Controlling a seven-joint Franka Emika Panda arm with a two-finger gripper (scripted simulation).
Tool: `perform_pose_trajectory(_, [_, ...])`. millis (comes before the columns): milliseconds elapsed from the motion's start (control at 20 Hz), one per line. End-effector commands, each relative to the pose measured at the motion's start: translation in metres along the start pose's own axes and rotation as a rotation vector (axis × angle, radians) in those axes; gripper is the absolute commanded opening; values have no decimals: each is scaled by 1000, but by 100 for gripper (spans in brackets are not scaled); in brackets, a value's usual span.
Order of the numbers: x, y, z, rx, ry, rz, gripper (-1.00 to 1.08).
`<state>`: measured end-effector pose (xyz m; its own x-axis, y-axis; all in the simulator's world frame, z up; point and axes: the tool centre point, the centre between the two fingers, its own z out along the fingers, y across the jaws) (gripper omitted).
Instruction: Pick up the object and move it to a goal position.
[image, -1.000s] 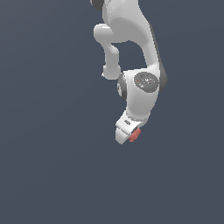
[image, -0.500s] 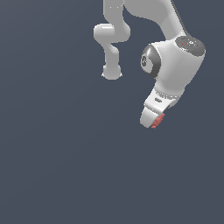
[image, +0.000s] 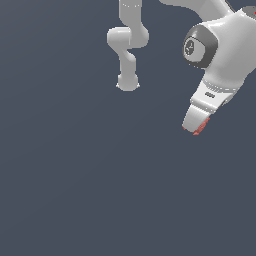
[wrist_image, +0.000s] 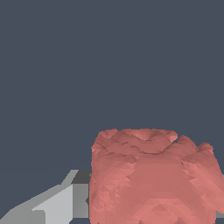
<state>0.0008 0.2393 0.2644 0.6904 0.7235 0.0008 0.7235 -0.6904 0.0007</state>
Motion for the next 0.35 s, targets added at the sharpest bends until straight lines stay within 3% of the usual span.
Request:
perform_pose_trajectory(0, [3,-4,-5,1,-1,2,-100])
perform_pose_trajectory(300, [3,-2,-3,1,-1,2,-100])
